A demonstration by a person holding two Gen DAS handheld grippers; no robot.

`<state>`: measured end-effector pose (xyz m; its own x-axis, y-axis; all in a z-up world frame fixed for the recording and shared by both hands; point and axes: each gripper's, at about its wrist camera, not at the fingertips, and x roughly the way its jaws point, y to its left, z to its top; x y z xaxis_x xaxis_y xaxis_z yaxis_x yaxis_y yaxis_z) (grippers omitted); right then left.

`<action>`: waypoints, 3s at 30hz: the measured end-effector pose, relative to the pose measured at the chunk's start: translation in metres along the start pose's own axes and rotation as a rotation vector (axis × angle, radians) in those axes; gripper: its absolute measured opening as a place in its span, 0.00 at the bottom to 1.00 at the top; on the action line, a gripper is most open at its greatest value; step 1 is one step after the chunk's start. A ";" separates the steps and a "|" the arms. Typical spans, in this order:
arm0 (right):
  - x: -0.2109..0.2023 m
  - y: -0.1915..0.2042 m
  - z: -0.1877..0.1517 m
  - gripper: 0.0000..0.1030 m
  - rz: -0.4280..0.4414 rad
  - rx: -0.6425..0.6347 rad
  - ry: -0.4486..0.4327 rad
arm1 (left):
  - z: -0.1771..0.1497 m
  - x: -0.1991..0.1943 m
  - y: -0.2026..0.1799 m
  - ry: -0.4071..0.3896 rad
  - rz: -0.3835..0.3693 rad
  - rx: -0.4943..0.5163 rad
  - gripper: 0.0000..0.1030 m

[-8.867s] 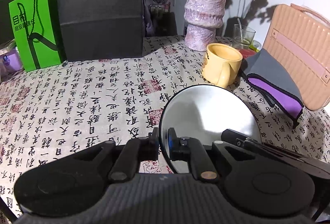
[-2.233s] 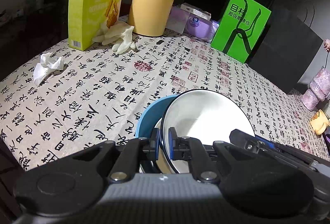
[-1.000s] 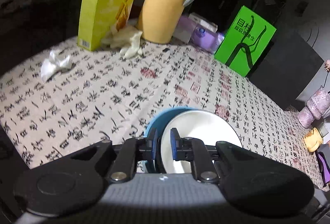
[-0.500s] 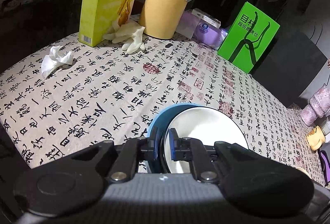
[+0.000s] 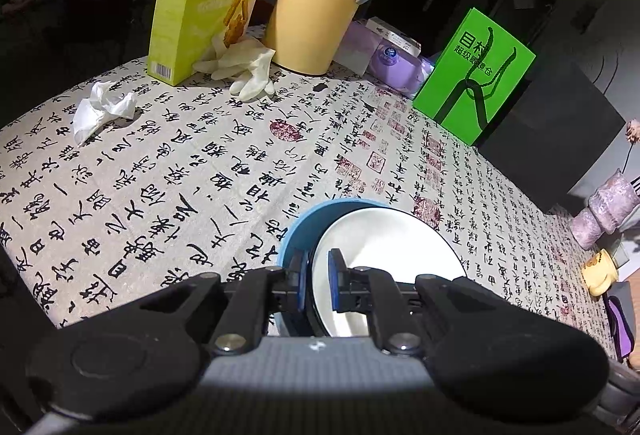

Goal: Organize plates and bowls
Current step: 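Open both tools to release the white bowl inside the blue bowl, then move both open tools to the rim of the blue bowl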

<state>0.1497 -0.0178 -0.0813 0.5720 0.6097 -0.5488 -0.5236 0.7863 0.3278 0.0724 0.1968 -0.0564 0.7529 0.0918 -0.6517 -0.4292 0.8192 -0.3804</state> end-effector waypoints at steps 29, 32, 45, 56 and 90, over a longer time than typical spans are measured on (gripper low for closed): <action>-0.032 -0.018 -0.008 0.64 0.051 0.020 -0.087 | -0.005 -0.035 0.004 -0.174 -0.049 0.066 0.90; -0.040 -0.016 -0.012 0.84 0.045 -0.004 -0.111 | -0.010 -0.045 0.008 -0.220 -0.069 0.067 1.00; -0.073 -0.012 -0.037 1.00 0.028 -0.049 -0.159 | -0.038 -0.069 0.014 -0.299 -0.098 0.112 1.00; -0.092 -0.008 -0.055 1.00 -0.010 -0.079 -0.173 | -0.057 -0.081 0.021 -0.318 -0.094 0.135 1.00; -0.066 -0.004 -0.035 1.00 -0.039 -0.072 -0.107 | -0.034 -0.045 0.036 -0.247 -0.227 0.145 1.00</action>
<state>0.0922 -0.0649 -0.0738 0.6550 0.5886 -0.4737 -0.5412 0.8030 0.2495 0.0061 0.2032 -0.0638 0.9264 0.0178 -0.3762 -0.1753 0.9045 -0.3888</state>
